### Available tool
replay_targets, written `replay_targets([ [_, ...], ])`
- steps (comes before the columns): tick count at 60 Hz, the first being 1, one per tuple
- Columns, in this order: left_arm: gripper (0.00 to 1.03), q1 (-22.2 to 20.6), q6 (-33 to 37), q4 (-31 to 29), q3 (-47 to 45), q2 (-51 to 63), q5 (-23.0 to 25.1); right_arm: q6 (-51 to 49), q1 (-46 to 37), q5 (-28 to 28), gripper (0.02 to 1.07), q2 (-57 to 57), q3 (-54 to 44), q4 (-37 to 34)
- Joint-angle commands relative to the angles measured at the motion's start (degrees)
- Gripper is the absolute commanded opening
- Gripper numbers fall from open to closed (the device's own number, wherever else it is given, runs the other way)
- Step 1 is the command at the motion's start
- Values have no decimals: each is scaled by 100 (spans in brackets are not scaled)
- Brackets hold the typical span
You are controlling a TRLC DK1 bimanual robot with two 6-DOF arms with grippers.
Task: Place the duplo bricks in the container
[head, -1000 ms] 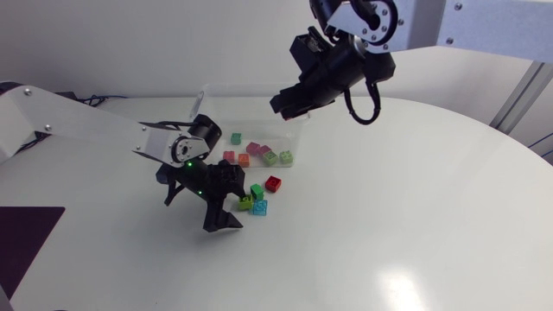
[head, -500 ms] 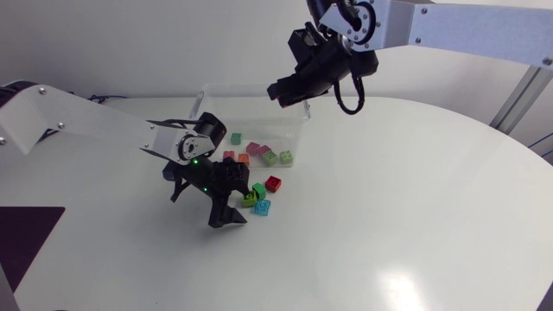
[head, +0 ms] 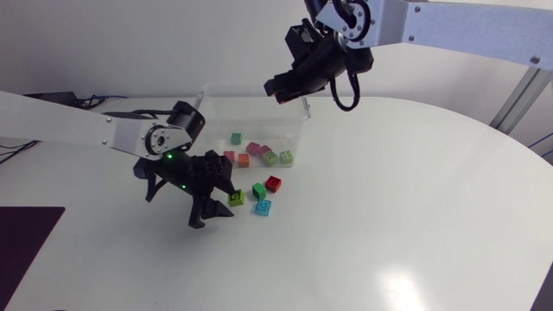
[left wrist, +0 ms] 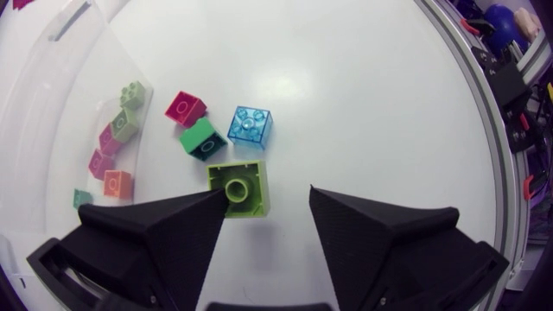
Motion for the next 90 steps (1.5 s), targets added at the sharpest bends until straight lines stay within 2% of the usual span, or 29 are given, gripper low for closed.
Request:
replay_targets([
  [1, 64, 98, 218, -74, -187, -496, 122, 162, 4, -31, 35, 181, 181, 48],
  [6, 64, 195, 174, -83, -46, -786, 148, 162, 4, -31, 35, 225, 234, 57],
  [17, 64, 467, 148, -628, 771, -944, 297, 153, -75, -39, 36, 718, 744, 48],
  [20, 64, 503, 122, -672, 930, -944, 324, 153, -119, -39, 39, 893, 928, 22],
  [23, 64, 538, 86, -680, 1044, -944, 341, 153, -154, -39, 55, 1148, 1201, -110],
  [28, 64, 599, 51, -680, 1220, -882, 368, 153, -215, -39, 97, 1509, 1631, -382],
  [30, 64, 617, 42, -672, 1316, -821, 368, 162, -233, -39, 103, 1579, 1710, -391],
  [43, 65, 714, -309, -487, 2116, -249, 447, 215, -251, -66, 103, 1570, 1921, -418],
  [57, 65, 687, -1109, 243, 2714, 216, 526, 487, -338, -804, 103, 1306, 1886, -426],
  [62, 71, 687, -1364, 471, 2934, 410, 526, 575, -382, -1015, 103, 1236, 1913, -391],
  [72, 72, 661, -1654, 585, 3382, 770, 535, 760, -391, -1367, 103, 1095, 1948, -312],
  [90, 72, 529, -1856, 594, 3619, 1034, 623, 927, -365, -1709, 103, 1034, 1939, -215],
])
